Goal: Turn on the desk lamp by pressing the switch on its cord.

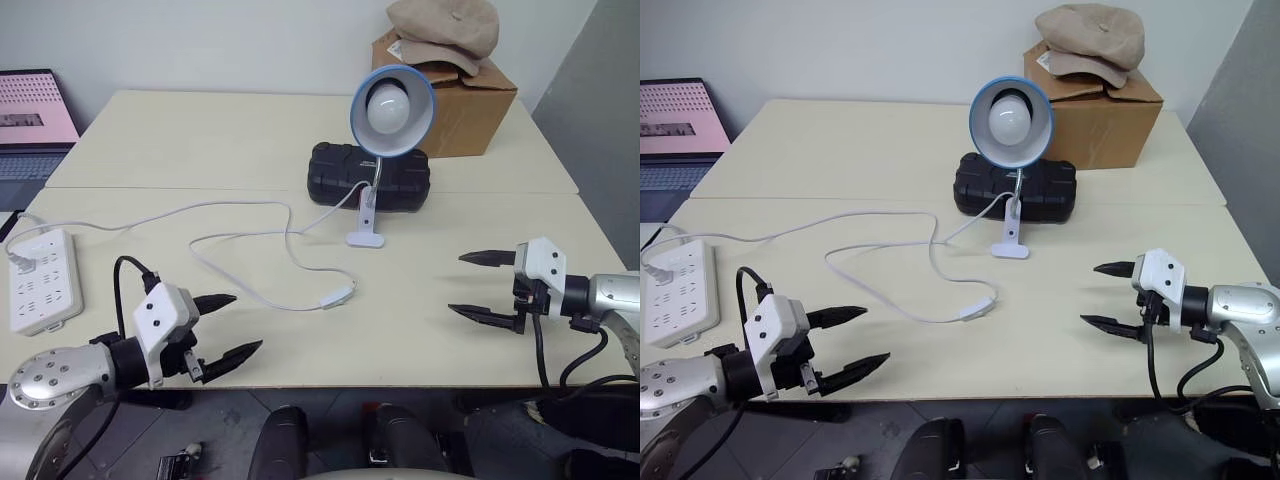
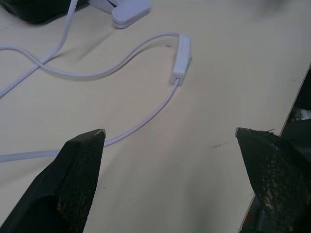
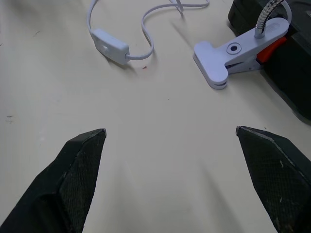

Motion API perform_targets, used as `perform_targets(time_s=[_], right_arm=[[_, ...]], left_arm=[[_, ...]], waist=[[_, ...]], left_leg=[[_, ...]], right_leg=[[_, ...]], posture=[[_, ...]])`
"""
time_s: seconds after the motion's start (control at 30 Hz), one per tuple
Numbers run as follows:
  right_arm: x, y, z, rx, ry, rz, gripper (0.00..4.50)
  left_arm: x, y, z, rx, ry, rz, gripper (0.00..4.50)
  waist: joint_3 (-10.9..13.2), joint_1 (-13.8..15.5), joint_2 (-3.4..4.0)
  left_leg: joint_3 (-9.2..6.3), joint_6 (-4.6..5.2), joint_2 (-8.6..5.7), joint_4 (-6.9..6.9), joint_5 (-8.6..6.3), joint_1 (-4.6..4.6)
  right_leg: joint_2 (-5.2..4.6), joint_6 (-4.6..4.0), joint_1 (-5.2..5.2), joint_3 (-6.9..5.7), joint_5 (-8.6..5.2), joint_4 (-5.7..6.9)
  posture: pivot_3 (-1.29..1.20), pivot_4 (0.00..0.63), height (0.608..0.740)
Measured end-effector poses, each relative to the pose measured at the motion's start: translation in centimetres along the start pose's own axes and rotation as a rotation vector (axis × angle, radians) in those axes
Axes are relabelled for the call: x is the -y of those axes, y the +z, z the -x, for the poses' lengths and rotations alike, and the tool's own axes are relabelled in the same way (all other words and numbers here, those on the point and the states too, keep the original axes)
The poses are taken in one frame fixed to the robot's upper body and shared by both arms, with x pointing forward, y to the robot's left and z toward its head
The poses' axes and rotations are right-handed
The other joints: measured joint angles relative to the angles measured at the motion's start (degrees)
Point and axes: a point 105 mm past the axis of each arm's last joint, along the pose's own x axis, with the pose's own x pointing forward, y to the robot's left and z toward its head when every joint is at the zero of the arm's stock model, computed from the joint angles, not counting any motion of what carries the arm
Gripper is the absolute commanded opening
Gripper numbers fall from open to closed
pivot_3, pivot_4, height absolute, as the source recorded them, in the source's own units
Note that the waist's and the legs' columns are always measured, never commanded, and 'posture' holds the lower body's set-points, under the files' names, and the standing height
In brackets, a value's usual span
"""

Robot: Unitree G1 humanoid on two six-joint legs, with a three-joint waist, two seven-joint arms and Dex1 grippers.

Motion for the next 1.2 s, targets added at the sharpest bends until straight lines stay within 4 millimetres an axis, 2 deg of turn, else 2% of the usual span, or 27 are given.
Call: perform_targets(time_s=[0.47, 0.6, 0.73, 1.0, 1.2], right_arm=[[-0.2, 0.2, -0.5, 0.019, 0.005, -0.005, 4.5], [-0.3, 0.4, -0.6, 0.022, 0.006, 0.005, 4.5], [-0.8, 0.8, -0.6, 0.021, 0.006, 0.013, 4.5], [-1.9, 1.0, -0.5, -0.059, -0.045, -0.014, 4.5], [-2.7, 1.0, -0.7, -0.091, -0.063, -0.053, 4.5]], left_arm=[[0.1, 1.7, -0.7, 0.059, -0.004, -0.054, 4.47], [0.3, 1.4, -1.3, 0.038, -0.011, -0.021, 4.47], [0.2, 1.8, -3.1, 0.028, -0.036, -0.073, 4.47], [0.3, 0.2, -7.9, 0.009, -0.111, -0.115, 4.47], [-0.1, -0.7, -10.4, 0.013, -0.132, -0.129, 4.47]], waist=[[0.0, 0.04, 0.0], [0.0, 0.04, 0.0], [0.01, 0.24, 0.0], [0.01, 0.63, 0.01], [0.01, 0.63, 0.02]], left_leg=[[0.0, 0.0, 0.0, -0.01, 0.0, 0.0], [-0.01, 0.0, -0.01, -0.01, 0.0, 0.0], [-0.02, 0.0, -0.03, 0.01, 0.0, 0.0], [-0.01, 0.0, -0.02, 0.01, 0.0, -0.03], [-0.03, 0.0, -0.03, 0.01, 0.0, -0.05]], right_leg=[[0.0, 0.04, 0.0, 0.0, 0.02, 0.0], [0.0, 0.24, 0.01, -0.01, 0.14, 0.01], [0.0, 0.26, 0.03, -0.01, 0.15, 0.01], [0.0, 0.29, 0.02, 0.0, 0.17, 0.01], [0.01, 0.3, 0.01, -0.02, 0.17, 0.02]], posture=[[0.0, 0.15, 0.74], [0.0, 0.15, 0.74], [0.0, 0.15, 0.74], [0.0, 0.15, 0.74], [0.0, 0.15, 0.74]])
